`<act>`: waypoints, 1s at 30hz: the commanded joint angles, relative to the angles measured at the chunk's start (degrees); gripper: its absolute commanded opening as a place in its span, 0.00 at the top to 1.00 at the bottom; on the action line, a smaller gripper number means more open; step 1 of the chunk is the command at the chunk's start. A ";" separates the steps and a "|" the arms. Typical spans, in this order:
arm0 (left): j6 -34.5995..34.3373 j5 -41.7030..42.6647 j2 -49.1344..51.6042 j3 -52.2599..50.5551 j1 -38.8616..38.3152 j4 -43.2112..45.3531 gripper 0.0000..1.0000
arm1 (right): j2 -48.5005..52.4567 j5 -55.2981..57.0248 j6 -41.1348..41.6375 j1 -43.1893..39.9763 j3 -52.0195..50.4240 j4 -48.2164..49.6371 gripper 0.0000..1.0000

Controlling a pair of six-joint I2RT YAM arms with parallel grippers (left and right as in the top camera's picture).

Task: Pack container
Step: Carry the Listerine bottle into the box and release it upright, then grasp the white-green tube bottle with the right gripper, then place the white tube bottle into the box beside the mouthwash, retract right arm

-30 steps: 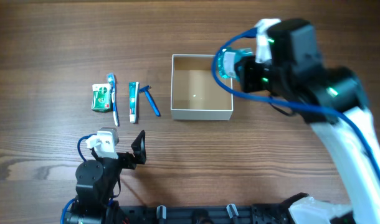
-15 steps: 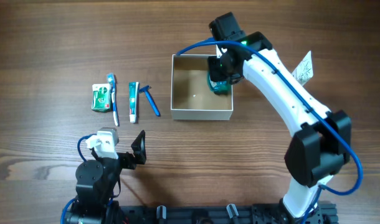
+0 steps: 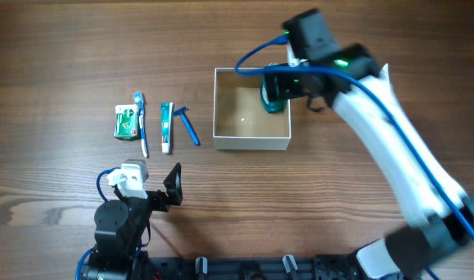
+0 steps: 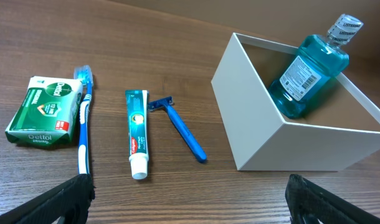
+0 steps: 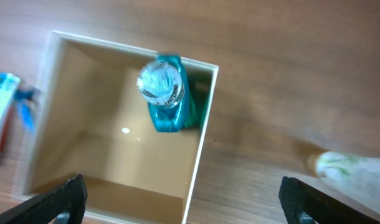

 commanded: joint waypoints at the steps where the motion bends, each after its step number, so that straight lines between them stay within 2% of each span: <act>1: 1.14 1.11 -0.42 -0.35 0.42 0.13 0.00 | -8.68 1.20 2.80 -9.35 1.60 -0.57 0.00; 4: 1.14 1.11 -0.42 -0.35 0.42 0.13 0.00 | -7.02 -4.55 3.04 -22.75 1.38 -1.20 0.11; 10: 1.14 1.11 -0.42 -0.35 0.42 0.13 0.00 | 4.20 -4.61 2.08 -30.34 1.38 -2.60 0.13; 11: 1.14 1.14 -0.42 -0.35 0.42 0.13 0.00 | 6.14 -4.63 2.05 -31.15 1.38 -2.64 0.18; 12: 1.14 1.14 -0.42 -0.35 0.42 0.13 0.00 | 8.55 -4.83 1.99 -31.61 1.29 -3.50 0.30; 14: 1.14 1.11 -0.42 -0.35 0.42 0.13 0.00 | 12.09 -7.13 1.81 -31.58 0.33 -5.01 0.40; 15: 1.14 1.11 -0.42 -0.35 0.42 0.13 0.00 | 13.60 -8.15 1.79 -31.54 -0.15 -5.03 0.49; 18: 1.14 1.14 -0.42 -0.35 0.42 0.13 0.00 | 14.27 -8.13 2.10 -31.54 -0.15 -5.27 0.88; 19: 1.14 1.14 -0.42 -0.35 0.42 0.13 0.00 | 13.86 -8.11 2.12 -31.54 -0.13 -5.42 0.96; 22: 1.14 1.14 -0.42 -0.35 0.42 0.13 0.00 | 10.67 -8.35 2.19 -31.52 -0.11 -5.79 0.96; 24: 1.14 1.11 -0.42 -0.35 0.42 0.13 0.00 | 1.84 -8.76 2.23 -29.97 0.11 -6.75 0.96; 30: 1.14 1.11 -0.42 -0.35 0.42 0.13 0.00 | -20.00 -8.72 3.45 -15.50 0.09 -9.79 0.96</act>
